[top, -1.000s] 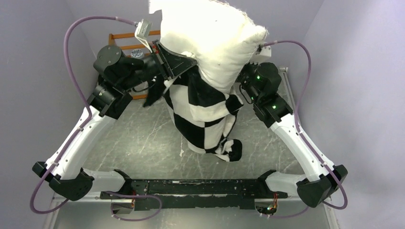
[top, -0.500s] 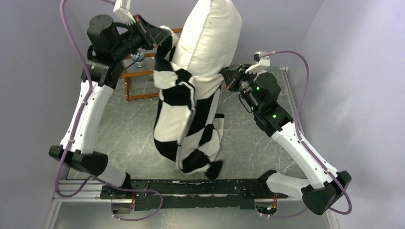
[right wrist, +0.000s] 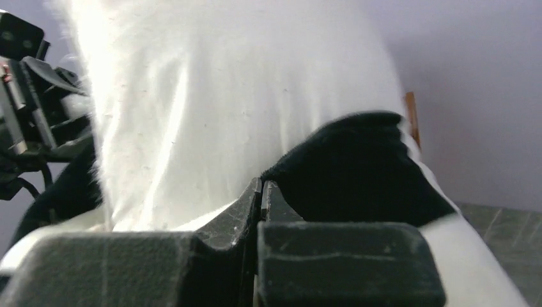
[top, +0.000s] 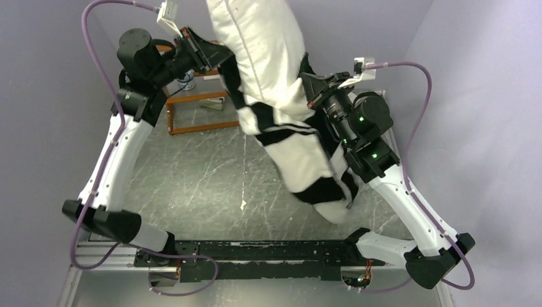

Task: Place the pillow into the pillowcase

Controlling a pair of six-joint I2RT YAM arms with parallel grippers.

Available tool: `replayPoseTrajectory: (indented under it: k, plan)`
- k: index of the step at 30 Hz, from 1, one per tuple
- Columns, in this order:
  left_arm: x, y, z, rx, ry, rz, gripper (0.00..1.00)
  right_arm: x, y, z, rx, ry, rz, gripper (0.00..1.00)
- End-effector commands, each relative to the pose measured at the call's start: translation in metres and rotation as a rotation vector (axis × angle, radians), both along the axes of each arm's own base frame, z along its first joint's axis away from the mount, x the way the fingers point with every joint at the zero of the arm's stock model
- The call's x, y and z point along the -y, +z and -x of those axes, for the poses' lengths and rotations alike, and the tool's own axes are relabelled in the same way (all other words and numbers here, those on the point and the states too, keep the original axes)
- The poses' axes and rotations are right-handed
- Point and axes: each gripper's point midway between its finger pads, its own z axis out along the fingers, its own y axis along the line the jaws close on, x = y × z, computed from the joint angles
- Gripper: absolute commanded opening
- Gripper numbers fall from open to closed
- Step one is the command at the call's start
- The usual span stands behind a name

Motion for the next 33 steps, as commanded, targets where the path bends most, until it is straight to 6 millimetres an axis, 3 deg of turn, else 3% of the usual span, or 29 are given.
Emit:
replayPoseTrajectory:
  k: [1,3,6,8,10,11,13,16,19,21,23,25,28,31,33]
  plan:
    - [-0.024,0.065,-0.015,0.162,0.068,0.130,0.05,0.004,0.015,-0.007,0.126,-0.085,-0.042,0.00]
    - [-0.017,0.092,0.019,0.238,-0.060,0.198,0.05,0.017,0.024,-0.018,0.179,-0.169,-0.044,0.00]
    - [0.002,0.118,0.101,0.393,-0.301,0.268,0.05,0.020,0.062,-0.030,0.226,-0.198,-0.029,0.00]
    - [0.016,0.113,0.134,0.450,-0.386,0.244,0.05,0.008,0.076,-0.030,0.271,-0.152,-0.012,0.00]
    - [0.024,0.099,0.145,0.474,-0.433,0.217,0.05,-0.002,0.079,-0.017,0.339,-0.074,-0.001,0.00]
    - [0.026,0.086,0.137,0.465,-0.424,0.195,0.05,-0.007,0.073,-0.007,0.384,-0.034,0.017,0.00]
    - [0.024,0.064,0.103,0.416,-0.327,0.118,0.05,-0.013,0.062,0.014,0.493,0.029,0.053,0.00]
    - [0.002,0.043,0.048,0.404,-0.097,0.004,0.05,-0.003,0.047,0.014,0.584,-0.052,0.120,0.00]
    - [-0.025,0.043,0.013,0.474,0.168,-0.052,0.05,0.006,0.050,0.000,0.622,-0.164,0.230,0.00]
    - [-0.041,0.056,0.000,0.483,0.286,-0.075,0.05,0.003,0.058,-0.005,0.655,-0.183,0.296,0.00]
    - [-0.051,0.074,-0.004,0.535,0.361,-0.098,0.05,0.001,0.060,-0.009,0.650,-0.185,0.343,0.00]
    - [-0.058,0.091,-0.002,0.576,0.405,-0.065,0.05,0.004,0.055,0.001,0.637,-0.162,0.306,0.00]
    - [-0.044,0.105,0.016,0.607,0.286,0.009,0.05,-0.007,0.035,0.028,0.649,-0.021,0.270,0.00]
    - [-0.016,0.091,0.050,0.567,0.023,0.080,0.05,-0.013,0.011,0.038,0.582,0.067,0.284,0.00]
    - [-0.002,0.061,0.070,0.473,-0.138,0.092,0.05,-0.005,-0.006,0.037,0.525,0.047,0.294,0.00]
